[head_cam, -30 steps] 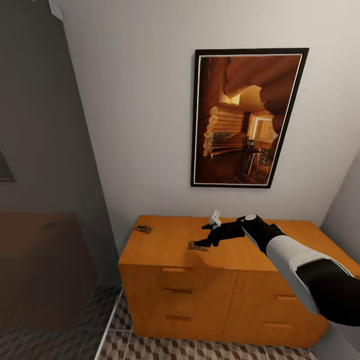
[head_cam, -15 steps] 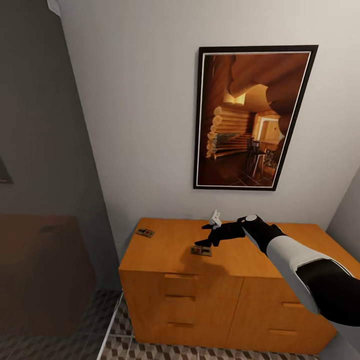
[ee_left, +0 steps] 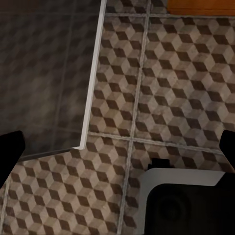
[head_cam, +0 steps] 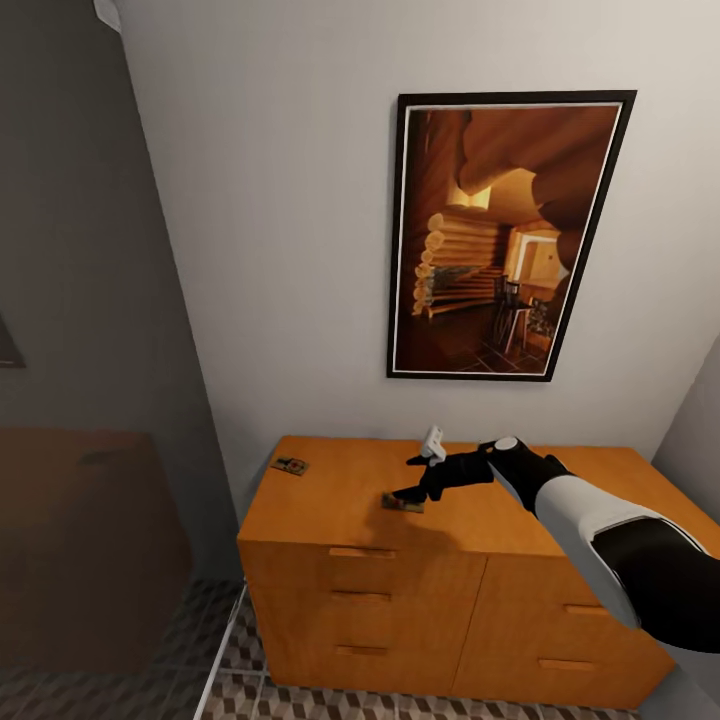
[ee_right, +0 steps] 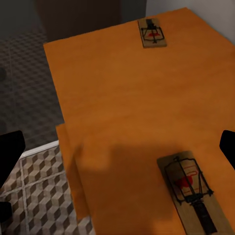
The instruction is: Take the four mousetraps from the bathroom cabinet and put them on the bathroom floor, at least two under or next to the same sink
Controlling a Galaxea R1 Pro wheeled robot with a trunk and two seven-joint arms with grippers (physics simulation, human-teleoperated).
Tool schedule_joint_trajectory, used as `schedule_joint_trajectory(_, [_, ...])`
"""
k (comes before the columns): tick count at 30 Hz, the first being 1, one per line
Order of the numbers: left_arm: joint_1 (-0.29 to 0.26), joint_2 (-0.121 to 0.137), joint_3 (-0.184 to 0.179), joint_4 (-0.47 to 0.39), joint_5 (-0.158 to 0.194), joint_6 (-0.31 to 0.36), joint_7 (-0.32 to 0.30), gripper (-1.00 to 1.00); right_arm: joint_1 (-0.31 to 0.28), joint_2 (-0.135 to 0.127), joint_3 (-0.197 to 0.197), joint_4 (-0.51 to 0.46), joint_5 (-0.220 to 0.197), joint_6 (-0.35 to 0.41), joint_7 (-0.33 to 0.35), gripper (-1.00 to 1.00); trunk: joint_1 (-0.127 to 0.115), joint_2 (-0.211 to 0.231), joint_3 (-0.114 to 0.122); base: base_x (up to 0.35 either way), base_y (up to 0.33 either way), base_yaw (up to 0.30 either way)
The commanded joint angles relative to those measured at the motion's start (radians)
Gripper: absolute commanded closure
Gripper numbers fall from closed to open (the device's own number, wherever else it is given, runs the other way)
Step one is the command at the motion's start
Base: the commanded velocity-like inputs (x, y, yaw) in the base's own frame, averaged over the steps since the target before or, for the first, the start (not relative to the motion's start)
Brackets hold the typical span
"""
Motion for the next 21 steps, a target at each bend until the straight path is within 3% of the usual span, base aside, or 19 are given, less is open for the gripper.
schedule_joint_trajectory(1, [-0.002, 0.000, -0.009, 0.004, 0.004, -0.005, 0.002, -1.00, -0.001, 0.000, -0.004, 0.004, 0.010, -0.016, 0.001, -1.00, 0.001, -0.002, -0.002, 0.000, 0.000, 0.000])
schedule_joint_trajectory(21, [-0.002, 0.003, -0.007, 0.004, 0.004, -0.005, 0.002, -1.00, -0.001, -0.032, -0.004, 0.042, 0.010, -0.069, 0.004, -1.00, 0.001, -0.002, -0.002, 0.000, 0.000, 0.000])
